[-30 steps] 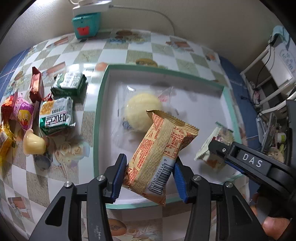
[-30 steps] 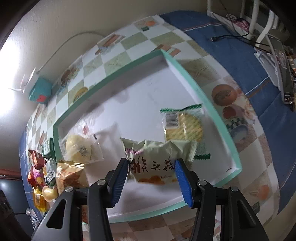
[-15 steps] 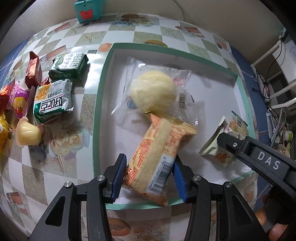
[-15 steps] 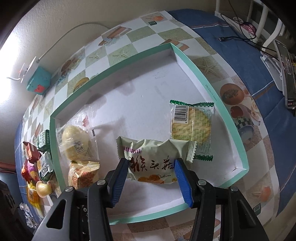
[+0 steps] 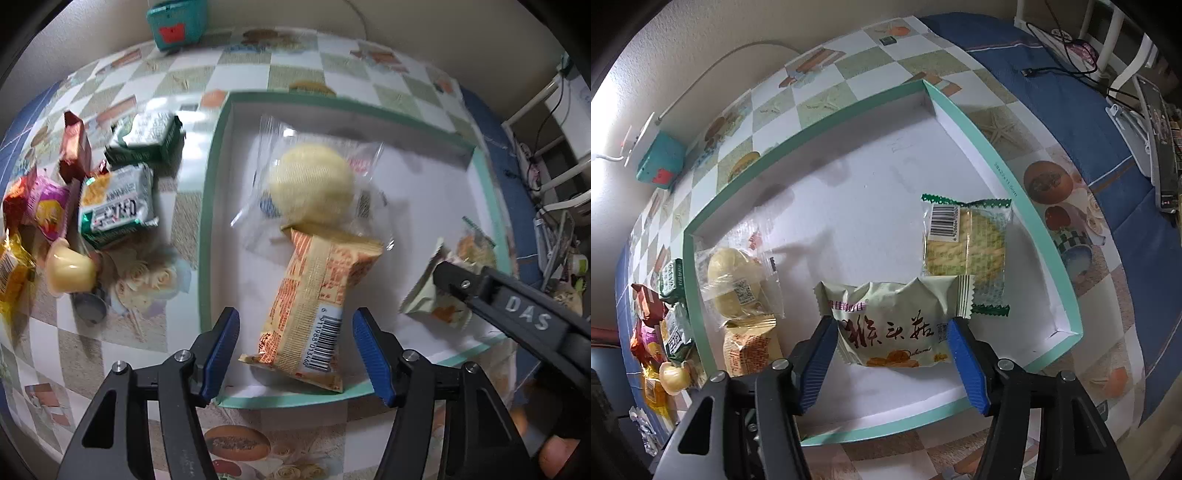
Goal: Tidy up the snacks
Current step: 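Carry both packets into the tray while both tools open to release them, then withdraw both open tools from the tray back toward the snack pile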
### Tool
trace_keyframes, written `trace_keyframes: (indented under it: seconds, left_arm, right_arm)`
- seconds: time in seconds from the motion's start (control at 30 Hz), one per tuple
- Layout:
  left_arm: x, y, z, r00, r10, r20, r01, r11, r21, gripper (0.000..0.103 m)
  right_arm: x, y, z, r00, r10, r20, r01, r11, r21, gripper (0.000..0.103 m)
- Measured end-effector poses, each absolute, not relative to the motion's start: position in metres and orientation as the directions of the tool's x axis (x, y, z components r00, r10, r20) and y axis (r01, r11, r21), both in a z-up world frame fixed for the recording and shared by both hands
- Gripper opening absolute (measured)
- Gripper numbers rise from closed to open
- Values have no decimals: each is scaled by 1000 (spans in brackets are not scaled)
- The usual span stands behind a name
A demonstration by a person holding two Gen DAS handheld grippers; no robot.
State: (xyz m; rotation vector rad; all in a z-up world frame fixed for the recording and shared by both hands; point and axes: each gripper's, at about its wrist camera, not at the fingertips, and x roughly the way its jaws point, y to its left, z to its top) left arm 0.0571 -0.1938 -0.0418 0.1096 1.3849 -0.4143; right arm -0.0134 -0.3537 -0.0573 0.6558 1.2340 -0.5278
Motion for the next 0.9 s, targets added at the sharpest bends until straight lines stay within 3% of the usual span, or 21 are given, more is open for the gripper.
trace_keyframes:
  seconds: [0.2, 0.27, 0.3, 0.57, 0.67, 0.73, 0.9]
  left_arm:
    - [62, -183, -10, 184, -244, -952, 348, 922, -169, 67]
    - [63, -176, -2, 209, -239, -948, 339, 927, -159, 87]
    - [64, -172, 1, 229, -236, -944, 330, 931, -153, 91]
    - [82, -126, 11, 297, -208, -932, 211, 966, -149, 91]
    - [89, -105, 11, 313, -191, -930, 155, 977, -148, 93]
    - [93, -89, 10, 320, -176, -931, 118, 982, -146, 99]
    - [104, -52, 12, 348, -149, -925, 28, 989, -148, 99]
  right_arm:
    - [-13, -349, -36, 281, -55, -958, 663, 733, 153, 82]
    - [-12, -346, -27, 297, -72, -952, 652, 744, 147, 88]
    - [-12, -345, -23, 304, -82, -949, 648, 748, 143, 90]
    - [-12, -333, 3, 346, -124, -930, 618, 776, 127, 90]
    - [-5, -322, 5, 356, -118, -927, 590, 798, 125, 103]
    - [-1, -313, 7, 360, -120, -925, 570, 814, 116, 103]
    - [12, -289, 6, 368, -105, -924, 528, 841, 114, 103]
